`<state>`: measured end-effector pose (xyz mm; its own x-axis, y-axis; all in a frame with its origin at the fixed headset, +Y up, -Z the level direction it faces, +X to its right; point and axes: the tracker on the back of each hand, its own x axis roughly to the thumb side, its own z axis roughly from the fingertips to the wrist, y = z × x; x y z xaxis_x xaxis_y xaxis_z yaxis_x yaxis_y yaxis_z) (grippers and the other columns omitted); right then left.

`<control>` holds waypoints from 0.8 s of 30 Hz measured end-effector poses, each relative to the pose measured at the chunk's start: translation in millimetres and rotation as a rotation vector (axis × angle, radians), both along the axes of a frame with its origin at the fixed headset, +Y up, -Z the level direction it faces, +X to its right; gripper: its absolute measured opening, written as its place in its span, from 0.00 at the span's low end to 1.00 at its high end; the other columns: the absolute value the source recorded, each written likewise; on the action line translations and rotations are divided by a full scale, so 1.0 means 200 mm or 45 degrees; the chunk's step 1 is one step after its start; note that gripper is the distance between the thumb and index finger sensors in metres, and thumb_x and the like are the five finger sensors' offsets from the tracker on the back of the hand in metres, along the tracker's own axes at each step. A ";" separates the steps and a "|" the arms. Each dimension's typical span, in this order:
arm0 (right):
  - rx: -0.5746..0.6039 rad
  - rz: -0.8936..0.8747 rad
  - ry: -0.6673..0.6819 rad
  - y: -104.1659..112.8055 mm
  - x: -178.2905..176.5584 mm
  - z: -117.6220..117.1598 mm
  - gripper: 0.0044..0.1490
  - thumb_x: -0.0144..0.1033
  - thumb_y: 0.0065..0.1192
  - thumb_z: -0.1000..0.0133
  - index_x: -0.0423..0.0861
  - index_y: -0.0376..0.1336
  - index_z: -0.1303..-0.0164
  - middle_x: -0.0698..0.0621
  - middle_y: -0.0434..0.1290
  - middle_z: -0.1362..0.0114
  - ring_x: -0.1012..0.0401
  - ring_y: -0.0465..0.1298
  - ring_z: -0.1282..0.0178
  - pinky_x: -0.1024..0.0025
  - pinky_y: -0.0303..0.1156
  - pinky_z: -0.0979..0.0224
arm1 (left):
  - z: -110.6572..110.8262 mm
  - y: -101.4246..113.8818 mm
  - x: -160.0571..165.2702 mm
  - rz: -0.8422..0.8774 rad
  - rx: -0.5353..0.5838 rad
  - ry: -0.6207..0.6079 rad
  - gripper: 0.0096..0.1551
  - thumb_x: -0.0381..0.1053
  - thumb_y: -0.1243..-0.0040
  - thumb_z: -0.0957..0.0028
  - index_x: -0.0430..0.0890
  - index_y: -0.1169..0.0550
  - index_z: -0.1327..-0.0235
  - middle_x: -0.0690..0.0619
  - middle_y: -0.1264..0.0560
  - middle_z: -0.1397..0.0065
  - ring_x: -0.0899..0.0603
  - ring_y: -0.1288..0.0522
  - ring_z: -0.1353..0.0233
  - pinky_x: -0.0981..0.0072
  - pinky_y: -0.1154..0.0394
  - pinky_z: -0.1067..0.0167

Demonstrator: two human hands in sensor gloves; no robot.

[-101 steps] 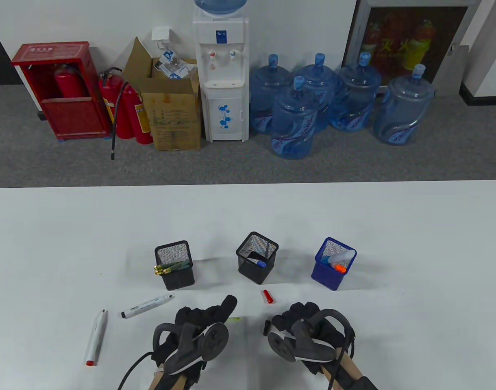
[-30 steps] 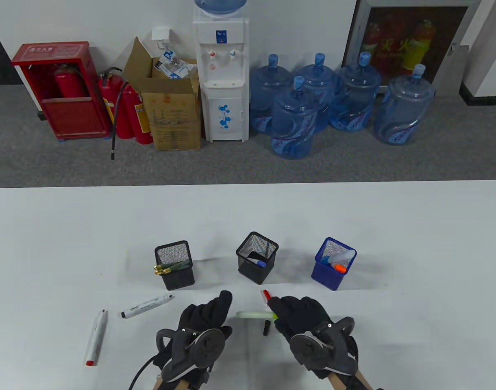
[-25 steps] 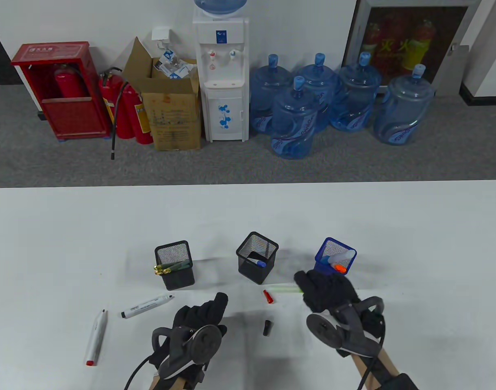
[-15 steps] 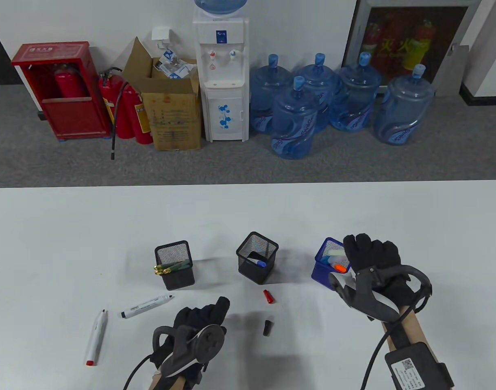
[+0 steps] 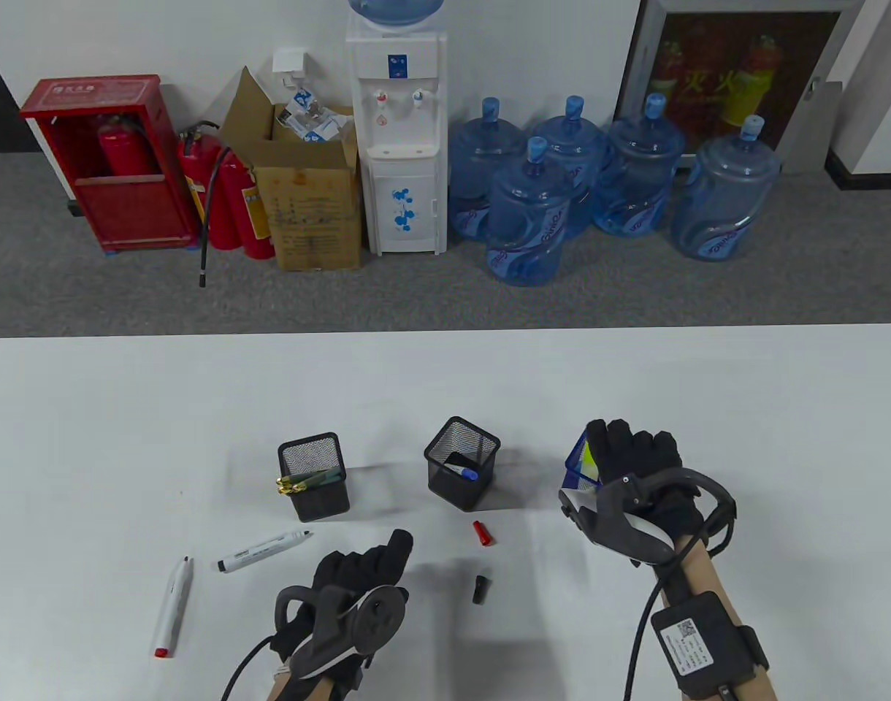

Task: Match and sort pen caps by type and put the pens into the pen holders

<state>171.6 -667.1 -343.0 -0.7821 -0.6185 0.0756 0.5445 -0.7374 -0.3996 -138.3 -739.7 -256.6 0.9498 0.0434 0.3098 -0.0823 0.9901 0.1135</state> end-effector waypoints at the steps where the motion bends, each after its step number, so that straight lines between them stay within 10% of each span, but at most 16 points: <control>1: 0.006 0.006 0.004 0.01 0.01 0.02 0.43 0.45 0.64 0.55 0.53 0.59 0.25 0.54 0.71 0.25 0.64 0.83 0.38 0.55 0.79 0.29 | 0.00 0.00 0.00 -0.002 -0.007 0.002 0.43 0.57 0.42 0.56 0.55 0.39 0.23 0.52 0.21 0.28 0.44 0.16 0.36 0.38 0.28 0.30; 7: 0.045 -0.274 0.125 0.02 0.02 0.22 0.40 0.49 0.62 0.54 0.54 0.63 0.28 0.55 0.75 0.28 0.64 0.84 0.39 0.56 0.80 0.29 | -0.01 -0.01 -0.01 -0.022 -0.002 0.016 0.42 0.57 0.42 0.56 0.55 0.36 0.24 0.52 0.20 0.29 0.43 0.15 0.38 0.37 0.28 0.31; 12: -0.033 -0.496 0.189 -0.21 0.06 0.38 0.38 0.50 0.61 0.54 0.54 0.65 0.31 0.55 0.77 0.31 0.64 0.86 0.40 0.57 0.82 0.31 | -0.01 -0.01 -0.01 -0.043 0.023 0.043 0.43 0.57 0.41 0.56 0.54 0.37 0.24 0.53 0.20 0.30 0.44 0.15 0.38 0.38 0.27 0.32; 17: -0.167 -0.494 0.132 -0.40 0.13 0.40 0.38 0.50 0.61 0.54 0.54 0.65 0.30 0.54 0.77 0.29 0.62 0.85 0.38 0.54 0.80 0.29 | -0.04 -0.01 -0.04 -0.079 0.031 0.078 0.42 0.56 0.40 0.57 0.54 0.36 0.24 0.53 0.19 0.31 0.44 0.14 0.39 0.38 0.27 0.32; 24: -0.123 -0.482 0.129 -0.38 0.18 0.39 0.38 0.51 0.61 0.54 0.54 0.66 0.31 0.55 0.77 0.29 0.61 0.84 0.36 0.52 0.79 0.28 | -0.10 0.03 -0.13 -0.227 0.030 0.162 0.32 0.55 0.37 0.58 0.59 0.23 0.35 0.55 0.16 0.35 0.45 0.13 0.42 0.39 0.26 0.33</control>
<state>207.6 -743.5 -264.2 -0.9389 -0.2746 0.2072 0.1890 -0.9150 -0.3565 -163.4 -734.2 -275.8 0.9733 -0.1348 0.1859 0.1107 0.9847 0.1347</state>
